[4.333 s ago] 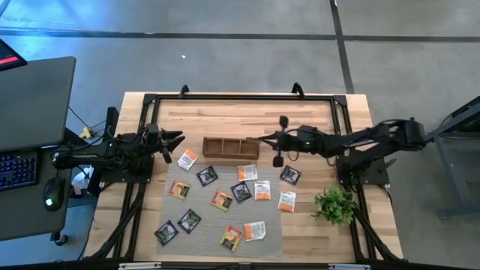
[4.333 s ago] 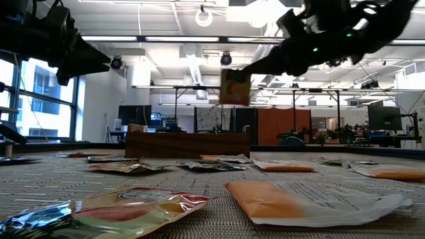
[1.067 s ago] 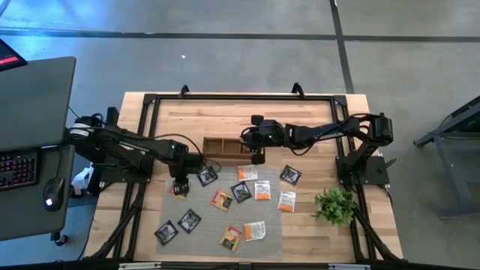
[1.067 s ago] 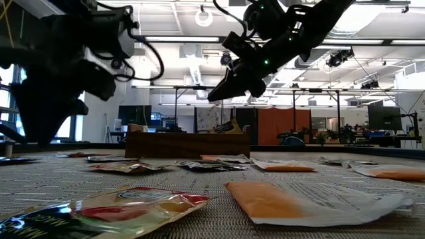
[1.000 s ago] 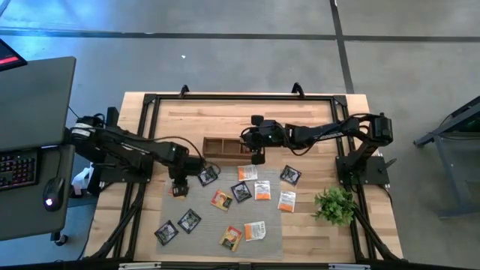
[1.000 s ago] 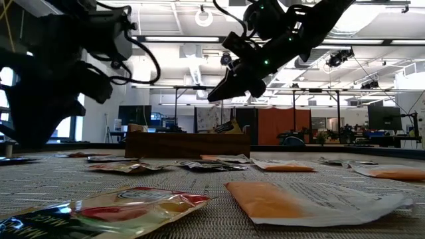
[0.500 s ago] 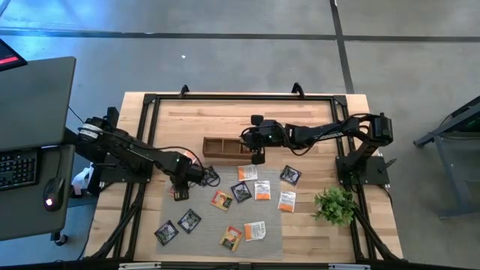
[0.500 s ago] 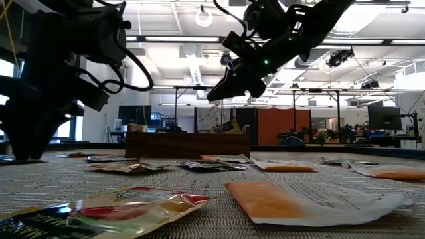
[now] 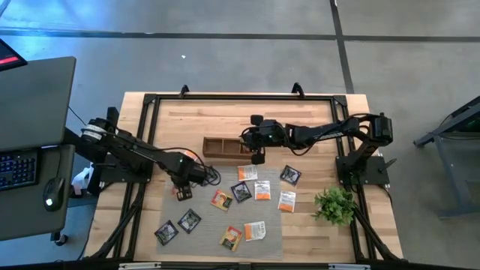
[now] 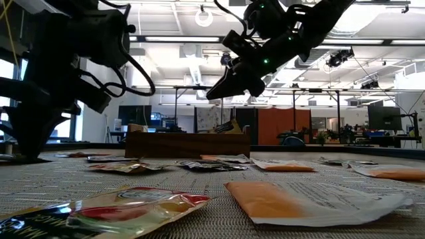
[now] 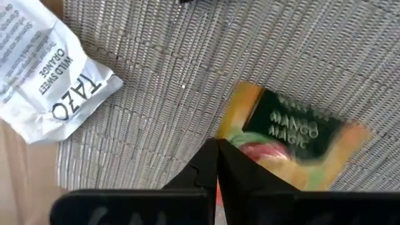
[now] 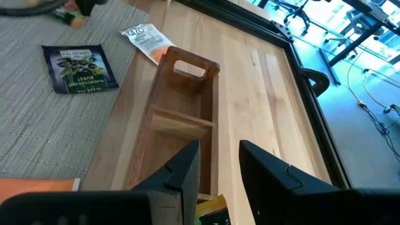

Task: Pick & Place Tea
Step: Put the yellow tea bag into the right section of the wooden organizer

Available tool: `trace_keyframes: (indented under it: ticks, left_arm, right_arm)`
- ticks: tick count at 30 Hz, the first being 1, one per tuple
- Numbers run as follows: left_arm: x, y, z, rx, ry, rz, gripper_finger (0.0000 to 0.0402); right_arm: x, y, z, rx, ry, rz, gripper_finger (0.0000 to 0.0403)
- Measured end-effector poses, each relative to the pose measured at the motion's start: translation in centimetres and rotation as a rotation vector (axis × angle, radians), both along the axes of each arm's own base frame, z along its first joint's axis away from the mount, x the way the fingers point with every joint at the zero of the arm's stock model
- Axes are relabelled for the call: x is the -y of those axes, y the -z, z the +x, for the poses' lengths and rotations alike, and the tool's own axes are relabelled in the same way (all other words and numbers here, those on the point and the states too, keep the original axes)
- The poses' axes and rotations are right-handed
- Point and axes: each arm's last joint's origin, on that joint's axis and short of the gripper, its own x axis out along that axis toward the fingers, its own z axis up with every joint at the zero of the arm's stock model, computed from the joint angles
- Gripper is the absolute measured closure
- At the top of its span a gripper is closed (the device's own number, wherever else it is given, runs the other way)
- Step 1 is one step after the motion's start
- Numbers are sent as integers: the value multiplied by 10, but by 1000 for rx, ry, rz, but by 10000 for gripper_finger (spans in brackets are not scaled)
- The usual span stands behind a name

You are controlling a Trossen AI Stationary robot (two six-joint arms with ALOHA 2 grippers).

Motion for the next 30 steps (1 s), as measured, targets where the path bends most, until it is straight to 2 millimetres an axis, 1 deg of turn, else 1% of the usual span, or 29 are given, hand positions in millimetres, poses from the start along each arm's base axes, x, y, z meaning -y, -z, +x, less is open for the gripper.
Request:
trace_keyframes:
  ticks: [4,9,11,13,16,18,20,25,28,30]
  left_arm:
    - [2,-16,13,69,9,29,400]
    - [2,-17,16,94,9,39,401]
    - [1,-16,16,101,5,60,401]
    - [1,-16,17,120,-3,86,401]
    - [-1,-17,18,145,-28,148,401]
    - [-2,-17,20,171,-54,184,401]
    - [-2,-18,22,210,-75,221,401]
    - [-4,-20,32,333,-90,313,401]
    - [-4,-22,36,385,-101,338,401]
    - [-3,-23,39,415,-107,339,401]
  right_arm:
    - [0,-1,0,10,-3,4,295]
    - [-1,-1,1,11,-6,7,295]
    - [-1,-1,1,21,-6,33,295]
    - [-2,-3,2,55,-14,104,295]
    - [-3,-7,3,113,-46,286,295]
    - [-5,-7,4,118,-71,422,295]
    - [-8,-7,4,111,-87,508,295]
    - [-20,-3,6,96,-65,583,295]
    - [-28,8,11,73,-32,634,295]
    - [-33,19,14,47,4,691,295]
